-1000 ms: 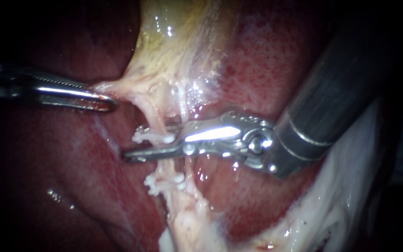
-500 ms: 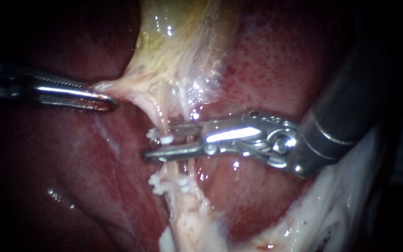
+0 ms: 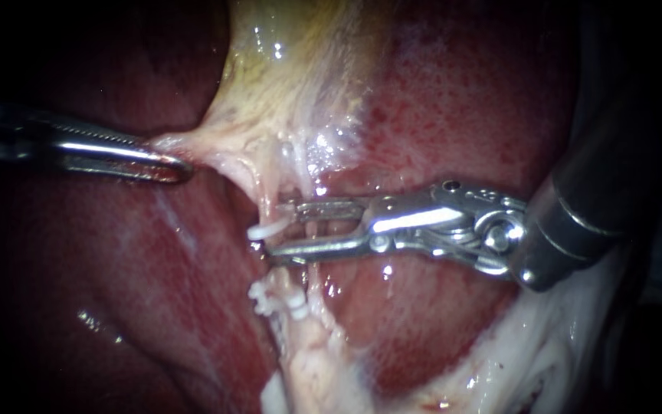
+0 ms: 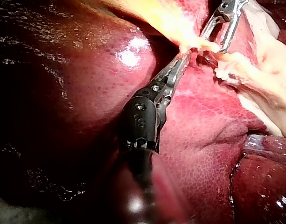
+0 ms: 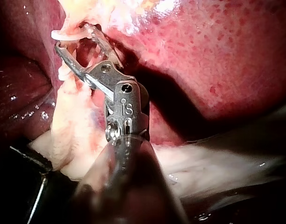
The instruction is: Going back third clip left tube
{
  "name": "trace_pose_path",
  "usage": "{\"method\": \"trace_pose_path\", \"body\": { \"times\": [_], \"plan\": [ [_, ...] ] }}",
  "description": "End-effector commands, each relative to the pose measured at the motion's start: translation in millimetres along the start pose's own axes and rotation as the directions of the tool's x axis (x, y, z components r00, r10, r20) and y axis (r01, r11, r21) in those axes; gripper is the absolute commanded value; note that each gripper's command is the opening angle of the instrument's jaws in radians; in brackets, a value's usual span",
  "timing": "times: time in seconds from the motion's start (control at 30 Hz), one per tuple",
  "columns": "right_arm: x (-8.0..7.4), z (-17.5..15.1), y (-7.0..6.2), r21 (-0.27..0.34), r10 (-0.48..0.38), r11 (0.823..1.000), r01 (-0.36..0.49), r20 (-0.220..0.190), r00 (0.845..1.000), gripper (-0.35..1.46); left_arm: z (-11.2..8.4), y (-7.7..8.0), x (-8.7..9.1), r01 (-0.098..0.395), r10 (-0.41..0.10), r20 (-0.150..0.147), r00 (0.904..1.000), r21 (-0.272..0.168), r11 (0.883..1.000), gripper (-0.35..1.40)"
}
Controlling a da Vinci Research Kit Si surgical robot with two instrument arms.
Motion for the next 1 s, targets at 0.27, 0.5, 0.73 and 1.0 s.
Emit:
{"method": "trace_pose_path", "body": {
  "times": [0.27, 0.5, 0.73, 1.0],
  "plan": [
    [-1.5, 5.5, 0.4, 0.038, -0.016, 0.999, 0.015, 0.022, 1.0, 0.5, 0.2, 0.0, 0.0, 0.0, 0.0, 0.0, 1.0, 0.001, 1.0, -0.35],
    [-2.6, 6.5, 0.3, 0.057, -0.025, 0.998, 0.023, 0.033, 0.999, 0.5, 0.2, 0.1, -0.1, 0.0, 0.0, 0.0, 1.0, 0.002, 1.0, -0.35],
    [-2.2, 6.2, 0.4, 0.053, -0.023, 0.998, 0.021, 0.03, 0.999, 0.5, 0.2, 0.1, -0.1, 0.0, 0.0, 0.0, 1.0, 0.001, 1.0, -0.35],
    [-0.7, 2.9, 0.6, 0.006, -0.049, 0.999, 0.049, 0.019, 0.999, 0.5, 0.1, 0.1, -0.1, 0.0, 0.0, 0.0, 1.0, 0.001, 1.0, -0.35]
  ]
}}
